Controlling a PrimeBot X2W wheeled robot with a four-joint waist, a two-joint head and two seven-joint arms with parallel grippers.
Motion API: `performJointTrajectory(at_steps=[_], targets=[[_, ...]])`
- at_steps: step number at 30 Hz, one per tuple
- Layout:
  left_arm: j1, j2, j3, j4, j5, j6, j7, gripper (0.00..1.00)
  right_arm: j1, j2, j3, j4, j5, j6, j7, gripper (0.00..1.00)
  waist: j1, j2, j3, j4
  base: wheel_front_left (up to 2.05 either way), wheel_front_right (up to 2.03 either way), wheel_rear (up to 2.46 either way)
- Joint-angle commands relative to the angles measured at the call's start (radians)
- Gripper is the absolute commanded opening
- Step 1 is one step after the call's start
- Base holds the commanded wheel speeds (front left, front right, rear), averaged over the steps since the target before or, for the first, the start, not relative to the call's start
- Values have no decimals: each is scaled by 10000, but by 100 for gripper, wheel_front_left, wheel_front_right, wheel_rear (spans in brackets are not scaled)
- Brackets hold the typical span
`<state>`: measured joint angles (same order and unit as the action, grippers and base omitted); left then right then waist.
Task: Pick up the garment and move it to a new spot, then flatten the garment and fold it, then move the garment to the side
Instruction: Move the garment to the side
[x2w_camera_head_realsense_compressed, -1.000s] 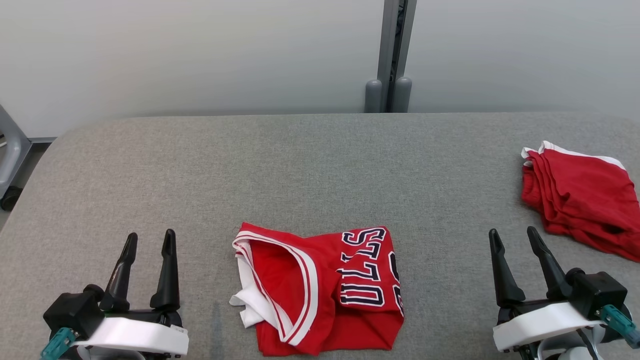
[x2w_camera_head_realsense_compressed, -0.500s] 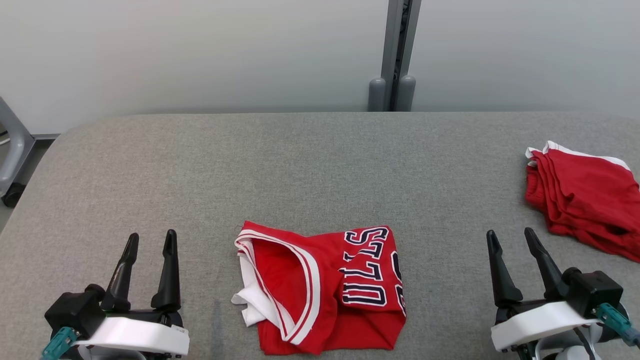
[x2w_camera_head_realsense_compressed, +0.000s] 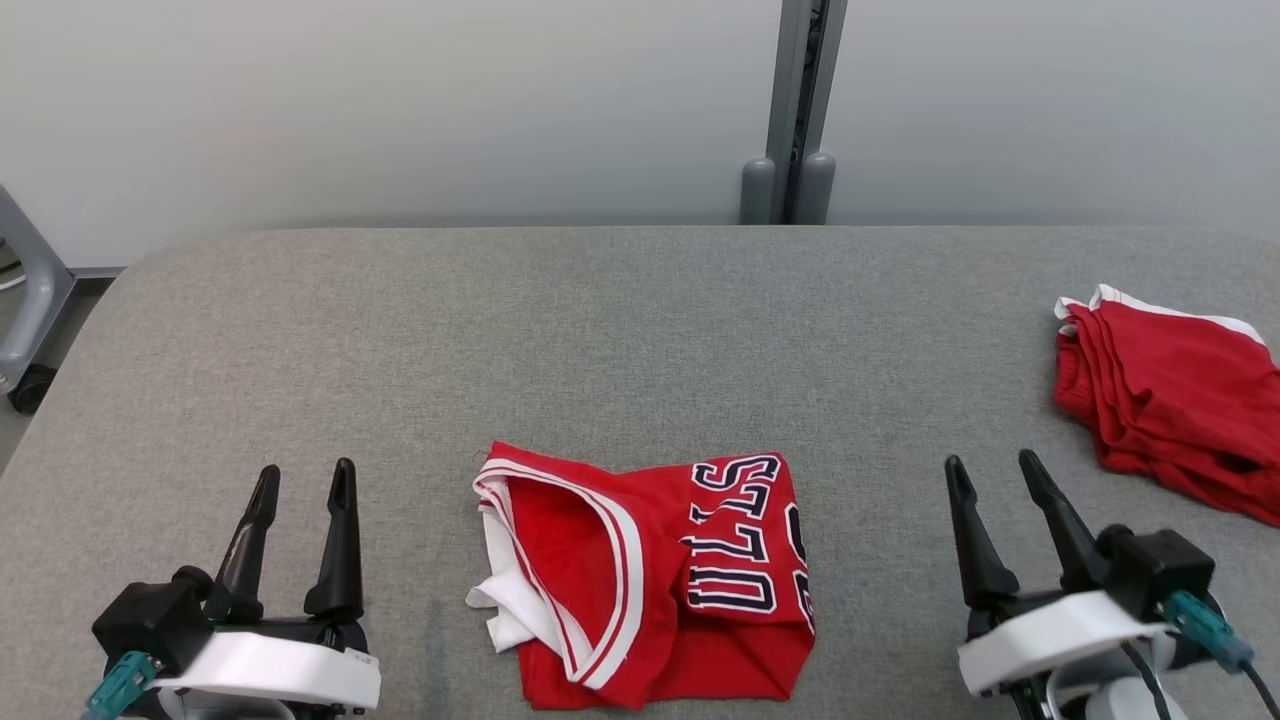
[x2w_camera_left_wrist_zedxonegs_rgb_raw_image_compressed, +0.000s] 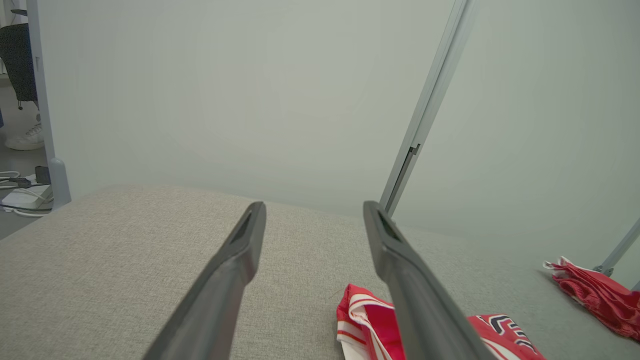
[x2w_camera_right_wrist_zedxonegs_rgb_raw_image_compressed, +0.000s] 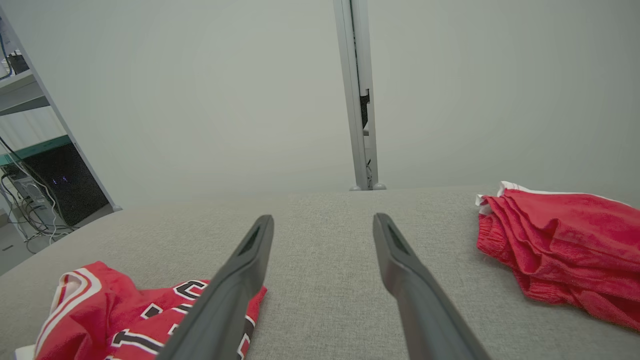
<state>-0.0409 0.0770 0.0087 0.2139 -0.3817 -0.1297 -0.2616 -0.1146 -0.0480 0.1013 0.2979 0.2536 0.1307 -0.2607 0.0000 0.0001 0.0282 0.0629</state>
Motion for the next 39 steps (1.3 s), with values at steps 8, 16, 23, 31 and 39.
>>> performJointTrajectory(at_steps=[8, 16, 23, 31, 39], targets=[[-220, -2, -146, 62, -104, -19, -40, 100, -1274, -56, 668, 1043, 627, 1, 1386, 100, 0, -1, 28, 312, 0, 0, 0], [-239, -42, -174, 186, -135, -20, -40, 100, -1799, -52, 1219, 2684, 2324, 3, 3310, 100, 0, -1, 37, 1032, 0, 0, 0], [-253, -16, -246, 235, -149, -19, -38, 100, -2160, -69, 1358, 3640, 3590, 1, 4239, 100, 0, -1, 51, 1489, 0, 0, 0], [-306, 46, -313, 322, -201, -19, -38, 100, -2267, 19, 1799, 5045, 4922, -2, 5737, 100, 0, -1, 94, 1851, 0, 0, 0], [-281, 87, -296, 365, -187, -19, -40, 100, -2488, -4, 2294, 5400, 5270, 0, 5021, 0, 0, -1, 48, 1899, 0, 0, 0]])
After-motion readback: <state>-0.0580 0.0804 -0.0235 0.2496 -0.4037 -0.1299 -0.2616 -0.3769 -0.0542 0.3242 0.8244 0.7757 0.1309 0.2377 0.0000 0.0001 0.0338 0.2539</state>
